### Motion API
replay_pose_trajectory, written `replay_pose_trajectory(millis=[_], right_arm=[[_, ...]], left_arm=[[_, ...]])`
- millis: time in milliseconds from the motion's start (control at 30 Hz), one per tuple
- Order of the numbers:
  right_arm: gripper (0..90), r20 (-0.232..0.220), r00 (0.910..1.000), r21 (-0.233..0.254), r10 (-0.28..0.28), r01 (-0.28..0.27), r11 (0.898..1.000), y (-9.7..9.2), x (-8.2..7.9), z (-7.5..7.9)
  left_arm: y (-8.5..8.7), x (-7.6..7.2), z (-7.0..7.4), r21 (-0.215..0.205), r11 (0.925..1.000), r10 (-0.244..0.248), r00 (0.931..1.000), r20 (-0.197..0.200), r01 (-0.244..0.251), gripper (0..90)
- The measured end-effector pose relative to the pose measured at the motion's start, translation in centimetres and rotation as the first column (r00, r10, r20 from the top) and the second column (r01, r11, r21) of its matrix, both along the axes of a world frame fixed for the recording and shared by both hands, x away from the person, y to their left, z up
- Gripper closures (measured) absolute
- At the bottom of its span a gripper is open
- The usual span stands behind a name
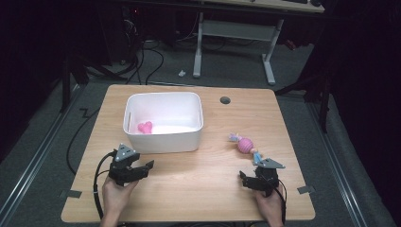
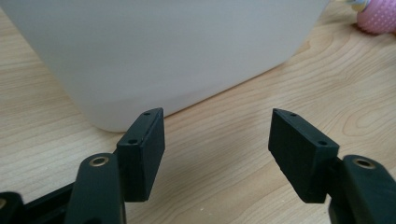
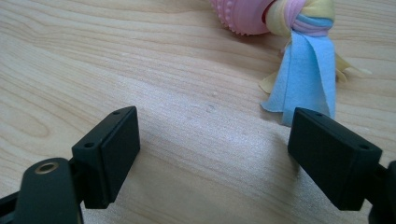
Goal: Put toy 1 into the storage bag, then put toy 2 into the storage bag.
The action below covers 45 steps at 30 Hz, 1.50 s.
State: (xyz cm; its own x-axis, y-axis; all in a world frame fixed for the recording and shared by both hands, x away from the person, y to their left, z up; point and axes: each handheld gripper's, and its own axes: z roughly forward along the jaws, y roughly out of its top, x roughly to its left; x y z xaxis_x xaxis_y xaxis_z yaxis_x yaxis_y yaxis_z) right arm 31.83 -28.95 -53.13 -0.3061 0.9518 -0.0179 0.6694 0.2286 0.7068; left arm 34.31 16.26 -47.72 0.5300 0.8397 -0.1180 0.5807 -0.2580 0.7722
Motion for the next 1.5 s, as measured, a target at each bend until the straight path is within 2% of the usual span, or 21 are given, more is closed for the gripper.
replay_pose_trajectory(millis=[567, 800, 867, 1067, 1300, 1500], right_arm=[[16.6, 0.000, 1.0000, 0.001, 0.000, 0.000, 1.000, 0.0, 0.0, 0.0], [16.6, 0.001, 1.0000, 0.000, -0.001, 0.001, 1.000, 0.0, 0.0, 0.0], [16.6, 0.000, 1.0000, 0.000, -0.003, 0.003, 1.000, 0.0, 0.0, 0.0], [16.6, 0.001, 1.0000, 0.000, -0.003, 0.003, 1.000, 0.0, 0.0, 0.0], [16.6, 0.001, 1.0000, 0.000, -0.003, 0.003, 1.000, 0.0, 0.0, 0.0], [16.8, 0.000, 1.0000, 0.002, 0.001, -0.001, 1.000, 0.1, 0.0, 0.0]], left_arm=[[-0.9, 0.6, -2.7, 0.001, 0.9999, 0.015, 0.9991, -0.040, -0.015, 37.1], [-1.6, 0.9, -3.5, 0.032, 0.9994, 0.014, 0.9989, -0.044, -0.012, 37.2], [-1.8, 1.1, -3.7, 0.052, 0.9985, 0.015, 0.9994, -0.031, -0.014, 37.2], [-2.3, 1.6, -4.6, 0.093, 0.9953, 0.029, 0.9989, -0.038, -0.025, 37.3], [-2.5, 2.0, -5.0, 0.098, 0.9942, 0.047, 0.9986, -0.025, -0.044, 37.3], [-2.9, 2.3, -5.4, 0.128, 0.9905, 0.051, 0.9986, -0.017, -0.048, 36.8]])
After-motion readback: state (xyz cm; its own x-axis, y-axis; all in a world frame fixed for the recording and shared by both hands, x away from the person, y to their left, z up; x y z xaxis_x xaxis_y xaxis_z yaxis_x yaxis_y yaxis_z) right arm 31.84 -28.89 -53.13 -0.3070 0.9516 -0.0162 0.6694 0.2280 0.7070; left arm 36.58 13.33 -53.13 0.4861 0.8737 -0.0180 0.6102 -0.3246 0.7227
